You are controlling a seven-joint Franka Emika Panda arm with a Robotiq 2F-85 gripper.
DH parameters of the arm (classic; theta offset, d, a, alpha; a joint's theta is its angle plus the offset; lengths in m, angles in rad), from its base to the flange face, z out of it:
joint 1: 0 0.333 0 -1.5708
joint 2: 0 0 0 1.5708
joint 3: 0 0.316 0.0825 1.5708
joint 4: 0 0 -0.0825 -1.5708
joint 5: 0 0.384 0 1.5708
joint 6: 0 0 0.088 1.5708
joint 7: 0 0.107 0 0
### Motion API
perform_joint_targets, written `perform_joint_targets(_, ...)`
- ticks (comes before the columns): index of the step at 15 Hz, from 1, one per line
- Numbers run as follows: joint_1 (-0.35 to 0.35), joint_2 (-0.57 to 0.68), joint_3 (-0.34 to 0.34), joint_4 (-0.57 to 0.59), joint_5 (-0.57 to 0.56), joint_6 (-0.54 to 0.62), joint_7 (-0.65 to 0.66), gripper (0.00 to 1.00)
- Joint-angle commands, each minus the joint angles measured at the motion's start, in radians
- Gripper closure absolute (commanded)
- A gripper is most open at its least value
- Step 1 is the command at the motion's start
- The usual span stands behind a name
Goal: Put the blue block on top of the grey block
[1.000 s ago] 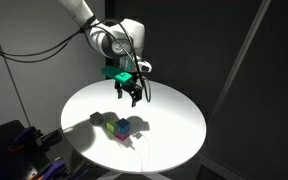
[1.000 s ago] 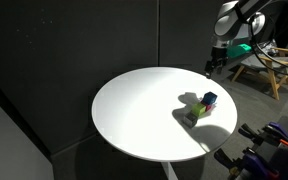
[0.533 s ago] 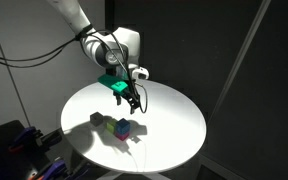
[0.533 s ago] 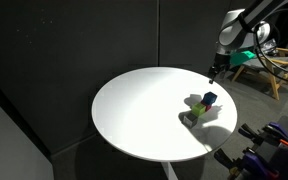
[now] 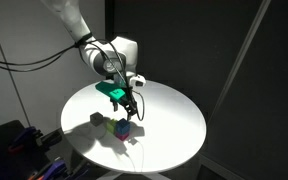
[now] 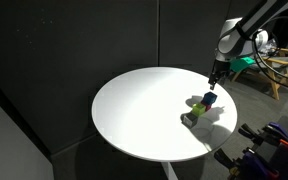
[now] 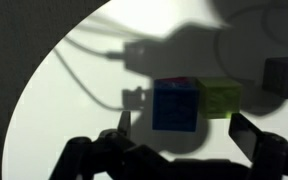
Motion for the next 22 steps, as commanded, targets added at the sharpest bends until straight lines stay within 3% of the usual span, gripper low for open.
perform_joint_targets(1, -0.027, 0.034, 0.026, 0.009, 0.001, 0.029, -0.042, 0.0)
perform_joint_targets(22, -0.048, 0.171, 0.035, 0.095, -0.013, 0.099, -0.021, 0.0)
